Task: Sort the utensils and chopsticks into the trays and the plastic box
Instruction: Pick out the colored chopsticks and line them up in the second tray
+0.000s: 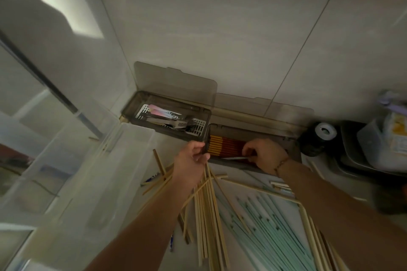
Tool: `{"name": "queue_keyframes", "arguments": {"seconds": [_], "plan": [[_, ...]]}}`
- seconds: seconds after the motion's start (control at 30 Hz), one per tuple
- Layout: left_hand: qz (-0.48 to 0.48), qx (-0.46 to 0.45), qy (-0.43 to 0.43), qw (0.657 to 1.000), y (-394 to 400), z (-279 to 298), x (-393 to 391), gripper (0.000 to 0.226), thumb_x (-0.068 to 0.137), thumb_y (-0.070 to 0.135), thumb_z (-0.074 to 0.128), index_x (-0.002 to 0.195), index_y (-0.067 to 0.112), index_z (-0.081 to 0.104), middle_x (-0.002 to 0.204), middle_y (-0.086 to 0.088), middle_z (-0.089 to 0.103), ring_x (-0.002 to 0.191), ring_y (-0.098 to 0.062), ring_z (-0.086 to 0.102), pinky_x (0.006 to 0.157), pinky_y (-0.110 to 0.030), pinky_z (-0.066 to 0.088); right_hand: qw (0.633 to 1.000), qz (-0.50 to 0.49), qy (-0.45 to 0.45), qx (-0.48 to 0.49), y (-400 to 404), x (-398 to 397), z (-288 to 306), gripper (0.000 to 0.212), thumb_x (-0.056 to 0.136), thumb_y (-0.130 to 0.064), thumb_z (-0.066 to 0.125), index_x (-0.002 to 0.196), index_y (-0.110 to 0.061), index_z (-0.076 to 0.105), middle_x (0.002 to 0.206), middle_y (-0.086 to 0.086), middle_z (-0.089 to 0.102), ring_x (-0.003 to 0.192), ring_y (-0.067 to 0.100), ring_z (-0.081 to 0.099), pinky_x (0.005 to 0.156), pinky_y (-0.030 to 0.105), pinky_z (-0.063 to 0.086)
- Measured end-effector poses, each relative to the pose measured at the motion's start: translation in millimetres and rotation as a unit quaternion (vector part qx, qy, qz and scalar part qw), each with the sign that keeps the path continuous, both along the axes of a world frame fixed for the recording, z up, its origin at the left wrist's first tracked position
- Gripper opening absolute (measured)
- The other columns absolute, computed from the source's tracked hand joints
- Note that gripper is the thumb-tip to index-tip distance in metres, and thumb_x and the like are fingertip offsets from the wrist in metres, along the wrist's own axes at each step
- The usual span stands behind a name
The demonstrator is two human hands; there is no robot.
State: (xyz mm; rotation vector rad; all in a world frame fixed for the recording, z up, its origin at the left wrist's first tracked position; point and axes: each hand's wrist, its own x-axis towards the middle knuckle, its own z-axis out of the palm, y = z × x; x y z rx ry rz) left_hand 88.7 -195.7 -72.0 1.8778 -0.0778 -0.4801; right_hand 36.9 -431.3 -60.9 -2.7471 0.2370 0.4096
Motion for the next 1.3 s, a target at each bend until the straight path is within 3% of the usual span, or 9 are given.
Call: {"name": "queue_keyframes", "arguments": {"seconds": [0.3,0.57,0.63,0.73,0.87,0.97,1.07,1.23,1.3], "plan": [[-0.004,0.005,-0.009,1.000,0.6,1.1,1.6,0.028,0.087,0.016,0.069,0.103,0.036,0.058,0.095,0.023,0.059,0.092,0.010,0.055,0.072,-0.012,0.042,0.945,-0.092,-0.314,0.025,32.9,-97.7,15.4,0.007,0.086,-0.024,0.059,0.088,-0.025,0.065,0.086,-0.007,0.063,0.079,0.010,0.058,0.065,0.022,0.047],[-0.014,0.037,-0.046,0.998,-1.0,3.0,2.4,0.026,0.086,0.015,0.070,0.101,0.033,0.057,0.089,0.026,0.055,0.085,0.013,0.052,0.076,-0.013,0.043,0.989,-0.095,-0.113,-0.025,72.8,-213.4,-19.1,0.029,0.051,-0.030,0.090,0.073,-0.031,0.072,0.076,-0.010,0.067,0.066,0.015,0.067,0.047,0.017,0.050],[-0.012,0.034,-0.050,0.998,-1.3,3.1,2.0,0.026,0.086,0.014,0.070,0.100,0.032,0.057,0.088,0.026,0.055,0.082,0.014,0.052,0.071,-0.009,0.041,0.983,-0.105,-0.140,-0.052,76.7,-218.8,-19.1,0.009,0.071,-0.037,0.074,0.073,-0.029,0.073,0.075,-0.008,0.068,0.065,0.016,0.068,0.047,0.020,0.051],[-0.017,0.033,-0.046,0.998,-0.3,3.5,2.0,0.026,0.086,0.014,0.070,0.102,0.031,0.057,0.090,0.022,0.057,0.085,0.012,0.053,0.071,-0.011,0.042,0.975,-0.117,-0.157,-0.107,85.7,-219.5,-17.5,0.042,0.091,-0.038,0.040,0.068,-0.026,0.072,0.073,-0.005,0.068,0.062,0.022,0.066,0.045,0.027,0.051],[-0.017,0.032,-0.045,0.998,-0.4,5.0,0.8,0.027,0.086,0.014,0.070,0.102,0.031,0.057,0.091,0.022,0.057,0.084,0.012,0.054,0.069,-0.009,0.041,0.980,-0.143,-0.054,-0.127,104.6,-212.1,-8.7,0.027,0.079,-0.029,0.050,0.058,-0.021,0.064,0.071,0.000,0.065,0.059,0.023,0.063,0.036,0.032,0.045],[-0.020,0.035,-0.042,0.998,-0.1,5.4,0.2,0.027,0.086,0.016,0.070,0.102,0.033,0.056,0.093,0.021,0.057,0.086,0.009,0.054,0.071,-0.011,0.041,0.975,-0.144,0.085,-0.149,106.4,-201.6,-6.3,0.019,0.088,-0.041,0.053,0.094,-0.027,0.065,0.112,-0.005,0.060,0.105,0.019,0.058,0.069,0.038,0.056],[-0.024,0.035,-0.041,0.998,-0.2,5.0,0.4,0.026,0.087,0.016,0.069,0.102,0.033,0.055,0.092,0.022,0.056,0.086,0.011,0.053,0.070,-0.011,0.040,0.975,-0.138,0.089,-0.152,104.1,-196.6,-4.6,0.030,0.098,-0.039,0.033,0.119,-0.027,0.053,0.137,-0.008,0.041,0.129,0.015,0.037,0.090,0.034,0.049],[-0.029,0.033,-0.030,0.999,0.5,6.2,1.5,0.027,0.088,0.016,0.068,0.103,0.034,0.055,0.098,0.017,0.058,0.089,0.004,0.056,0.067,-0.012,0.039,0.977,-0.162,0.065,-0.123,99.0,-191.4,22.1,0.022,0.097,-0.039,0.031,0.110,-0.031,0.046,0.110,-0.008,0.060,0.106,0.008,0.056,0.082,0.027,0.051],[-0.029,0.035,-0.025,0.999,0.1,7.1,2.6,0.027,0.088,0.017,0.068,0.103,0.034,0.055,0.100,0.015,0.058,0.089,0.002,0.056,0.066,-0.012,0.039,0.980,-0.201,0.001,-0.003,82.8,-186.6,37.1,0.010,0.098,-0.036,0.036,0.106,-0.033,0.042,0.087,-0.006,0.065,0.081,0.007,0.063,0.073,0.030,0.051]]}}
